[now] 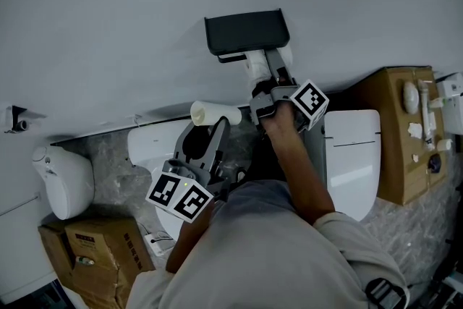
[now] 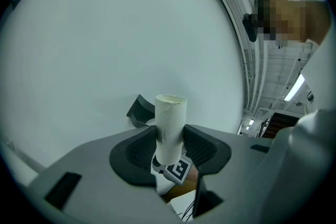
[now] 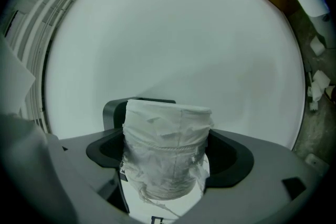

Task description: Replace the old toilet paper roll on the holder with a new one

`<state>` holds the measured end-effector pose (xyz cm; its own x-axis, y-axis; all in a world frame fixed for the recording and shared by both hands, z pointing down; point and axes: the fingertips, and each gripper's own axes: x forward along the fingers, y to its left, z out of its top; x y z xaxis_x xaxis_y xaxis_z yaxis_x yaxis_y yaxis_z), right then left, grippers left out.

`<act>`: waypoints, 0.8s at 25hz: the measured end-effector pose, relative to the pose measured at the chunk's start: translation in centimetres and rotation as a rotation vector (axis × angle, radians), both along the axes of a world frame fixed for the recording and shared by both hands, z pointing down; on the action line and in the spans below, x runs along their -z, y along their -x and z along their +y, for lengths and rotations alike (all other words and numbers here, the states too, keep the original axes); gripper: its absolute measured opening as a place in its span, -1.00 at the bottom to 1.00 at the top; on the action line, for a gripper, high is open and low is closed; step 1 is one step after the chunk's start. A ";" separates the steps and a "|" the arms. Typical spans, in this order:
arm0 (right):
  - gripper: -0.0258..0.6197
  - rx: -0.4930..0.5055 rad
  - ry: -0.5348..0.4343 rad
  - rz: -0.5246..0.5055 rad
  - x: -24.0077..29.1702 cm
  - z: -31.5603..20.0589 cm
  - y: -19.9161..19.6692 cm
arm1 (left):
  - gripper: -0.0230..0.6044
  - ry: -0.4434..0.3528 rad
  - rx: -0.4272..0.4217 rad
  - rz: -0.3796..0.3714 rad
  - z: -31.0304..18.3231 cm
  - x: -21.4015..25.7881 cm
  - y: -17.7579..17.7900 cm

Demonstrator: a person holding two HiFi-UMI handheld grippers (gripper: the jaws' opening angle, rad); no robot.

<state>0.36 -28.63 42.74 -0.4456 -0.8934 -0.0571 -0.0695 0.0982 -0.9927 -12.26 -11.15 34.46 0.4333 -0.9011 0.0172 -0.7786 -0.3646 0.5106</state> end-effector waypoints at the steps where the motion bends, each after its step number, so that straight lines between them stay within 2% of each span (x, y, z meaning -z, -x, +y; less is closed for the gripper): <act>1: 0.51 0.009 -0.005 0.002 0.0 0.1 0.4 | -0.43 0.000 0.003 0.004 0.0 0.0 0.1; 12: 0.51 0.104 -0.018 0.031 0.0 1.4 5.1 | -0.43 -0.001 0.038 0.031 0.2 0.4 1.9; 20: 0.51 0.158 -0.010 0.044 0.0 2.3 5.2 | -0.43 -0.017 0.043 0.041 0.2 0.7 1.7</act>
